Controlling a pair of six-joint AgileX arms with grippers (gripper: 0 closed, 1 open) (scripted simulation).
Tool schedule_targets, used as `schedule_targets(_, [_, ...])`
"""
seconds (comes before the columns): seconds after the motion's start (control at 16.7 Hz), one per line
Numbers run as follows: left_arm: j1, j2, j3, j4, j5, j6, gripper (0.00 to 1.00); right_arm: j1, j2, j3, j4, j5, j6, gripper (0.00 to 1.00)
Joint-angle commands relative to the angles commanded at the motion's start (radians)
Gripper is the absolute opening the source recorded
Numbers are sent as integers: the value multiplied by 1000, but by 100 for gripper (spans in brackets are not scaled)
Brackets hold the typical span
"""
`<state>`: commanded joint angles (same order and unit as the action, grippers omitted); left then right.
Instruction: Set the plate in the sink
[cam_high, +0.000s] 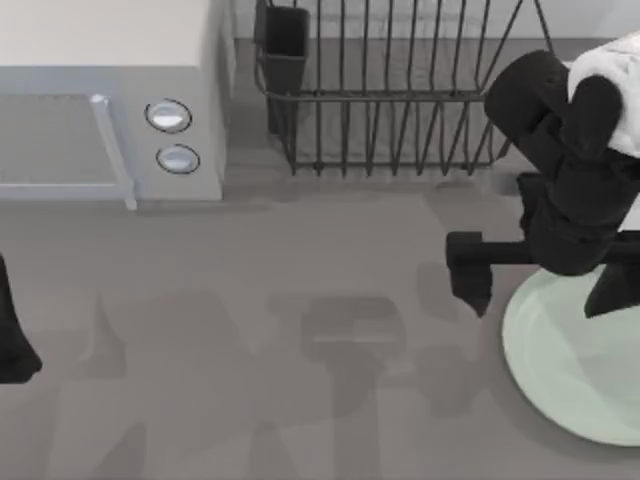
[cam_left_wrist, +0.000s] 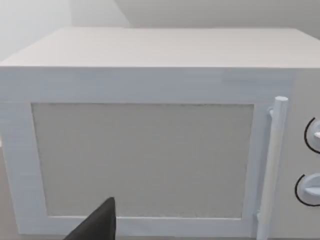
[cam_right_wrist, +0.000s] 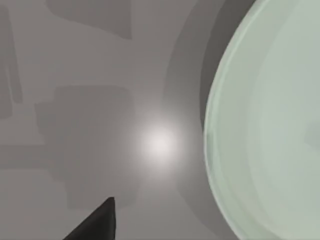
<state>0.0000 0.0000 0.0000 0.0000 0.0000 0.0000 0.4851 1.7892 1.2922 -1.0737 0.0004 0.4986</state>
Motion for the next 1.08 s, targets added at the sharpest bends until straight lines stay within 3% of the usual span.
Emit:
schedule_targets(0.36, [0, 0, 0, 0, 0, 0, 100, -5, 6, -15, 19, 0, -1, 100])
schedule_targets(0.78, [0, 0, 0, 0, 0, 0, 100, 1, 136, -178, 331, 1, 3, 100])
schedule_targets(1.08, [0, 0, 0, 0, 0, 0, 100, 2, 171, -220, 391, 1, 5, 100])
